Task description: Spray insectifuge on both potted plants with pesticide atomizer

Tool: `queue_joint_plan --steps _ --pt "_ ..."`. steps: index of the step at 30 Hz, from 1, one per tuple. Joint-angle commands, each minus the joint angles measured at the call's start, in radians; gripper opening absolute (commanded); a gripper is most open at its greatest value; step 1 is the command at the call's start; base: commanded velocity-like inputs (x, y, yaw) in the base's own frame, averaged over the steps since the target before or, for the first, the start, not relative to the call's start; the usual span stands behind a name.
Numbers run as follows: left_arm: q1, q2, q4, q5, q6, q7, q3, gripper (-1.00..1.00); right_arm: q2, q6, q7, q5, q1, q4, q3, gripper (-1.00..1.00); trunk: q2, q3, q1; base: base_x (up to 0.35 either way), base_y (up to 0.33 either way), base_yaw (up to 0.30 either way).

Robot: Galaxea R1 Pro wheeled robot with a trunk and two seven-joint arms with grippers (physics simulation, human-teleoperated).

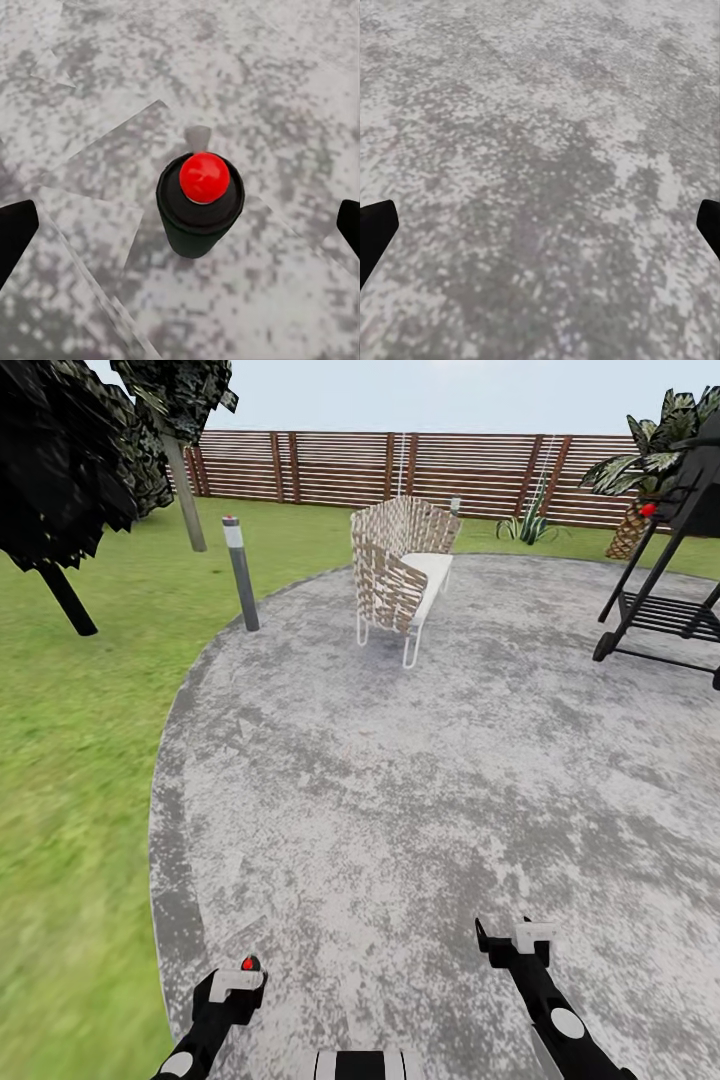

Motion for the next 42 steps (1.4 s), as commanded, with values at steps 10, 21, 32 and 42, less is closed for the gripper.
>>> queue_joint_plan --steps 10,21,32,42 --pt "0.000 0.000 0.001 -0.007 -0.003 0.000 -0.006 1.00 0.000 -0.003 -0.001 0.000 0.000 -0.001 0.000 1.00 -0.001 -0.013 0.001 0.001 0.000 0.000" --pt "0.000 -0.001 0.001 -0.007 -0.003 0.000 -0.006 1.00 0.001 -0.003 -0.001 0.000 0.000 -0.002 0.000 1.00 -0.002 -0.050 0.004 0.000 0.000 0.000" --pt "-0.001 -0.001 0.001 -0.007 -0.003 0.000 -0.006 1.00 0.000 -0.003 -0.001 0.000 0.000 -0.001 0.001 1.00 -0.004 -0.073 0.006 0.000 0.000 0.000" --pt "0.000 -0.001 0.001 -0.006 -0.004 0.000 -0.006 1.00 0.000 -0.003 -0.001 0.000 0.000 -0.001 0.001 1.00 -0.004 -0.094 0.007 0.000 0.000 0.000"
